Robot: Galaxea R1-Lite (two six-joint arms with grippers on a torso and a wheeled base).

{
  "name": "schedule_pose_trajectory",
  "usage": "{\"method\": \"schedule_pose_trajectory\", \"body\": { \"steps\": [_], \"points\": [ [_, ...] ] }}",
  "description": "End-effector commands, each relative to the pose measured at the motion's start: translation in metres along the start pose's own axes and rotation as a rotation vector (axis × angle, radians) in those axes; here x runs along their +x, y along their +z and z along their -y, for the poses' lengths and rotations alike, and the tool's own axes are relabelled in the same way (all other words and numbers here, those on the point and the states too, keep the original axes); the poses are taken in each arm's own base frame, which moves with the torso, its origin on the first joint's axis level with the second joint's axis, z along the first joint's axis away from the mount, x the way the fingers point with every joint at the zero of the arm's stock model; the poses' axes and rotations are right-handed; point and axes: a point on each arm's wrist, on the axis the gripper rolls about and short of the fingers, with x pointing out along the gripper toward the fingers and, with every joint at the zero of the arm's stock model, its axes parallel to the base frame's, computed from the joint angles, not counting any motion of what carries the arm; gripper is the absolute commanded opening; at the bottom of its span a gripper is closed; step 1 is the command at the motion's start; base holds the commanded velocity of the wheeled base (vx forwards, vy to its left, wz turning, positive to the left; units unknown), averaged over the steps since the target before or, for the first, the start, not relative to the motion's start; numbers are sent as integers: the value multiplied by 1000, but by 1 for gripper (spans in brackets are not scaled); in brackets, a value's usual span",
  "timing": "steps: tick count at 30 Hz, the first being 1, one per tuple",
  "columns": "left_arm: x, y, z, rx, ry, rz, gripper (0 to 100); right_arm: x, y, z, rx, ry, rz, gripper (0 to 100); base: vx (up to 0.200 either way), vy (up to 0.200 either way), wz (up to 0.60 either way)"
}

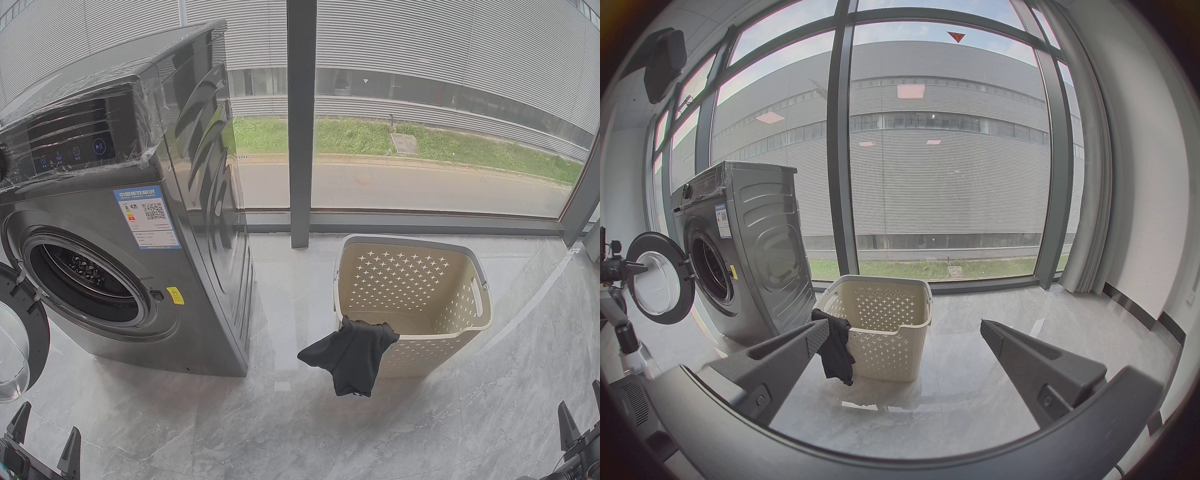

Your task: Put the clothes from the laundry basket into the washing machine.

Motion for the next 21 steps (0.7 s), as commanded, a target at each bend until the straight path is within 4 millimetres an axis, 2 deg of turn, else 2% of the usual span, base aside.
{"method": "schedule_pose_trajectory", "body": {
  "steps": [1,2,3,4,7,9,10,11,14,19,21],
  "points": [
    [0,-4,0,-2,0,3,100,-3,7,0,1,3,56,100,0,0,0],
    [0,-4,0,-2,0,3,100,-12,34,-1,3,12,148,100,0,0,0],
    [0,-4,0,-2,0,2,100,-12,36,-1,3,12,151,100,0,0,0],
    [0,-4,0,-1,0,3,100,-15,47,-1,2,32,151,100,0,0,0],
    [0,-4,0,-1,-1,3,100,-9,36,-2,3,96,20,100,0,0,0],
    [0,-4,0,-1,-1,3,100,-8,29,-3,7,129,-31,100,200,0,0],
    [0,-4,0,-1,-1,3,100,-4,14,-4,25,209,-126,100,200,0,0],
    [0,-4,0,-1,-1,3,100,-3,12,-5,42,230,-150,100,200,0,0],
    [0,-4,0,-2,-1,3,100,4,11,-6,118,264,-224,100,200,0,0],
    [0,-4,0,-1,-1,3,100,22,19,-7,142,283,-327,100,200,0,0],
    [0,-4,0,-2,-1,3,100,31,24,-7,146,293,-355,100,0,0,0]
  ]
}}
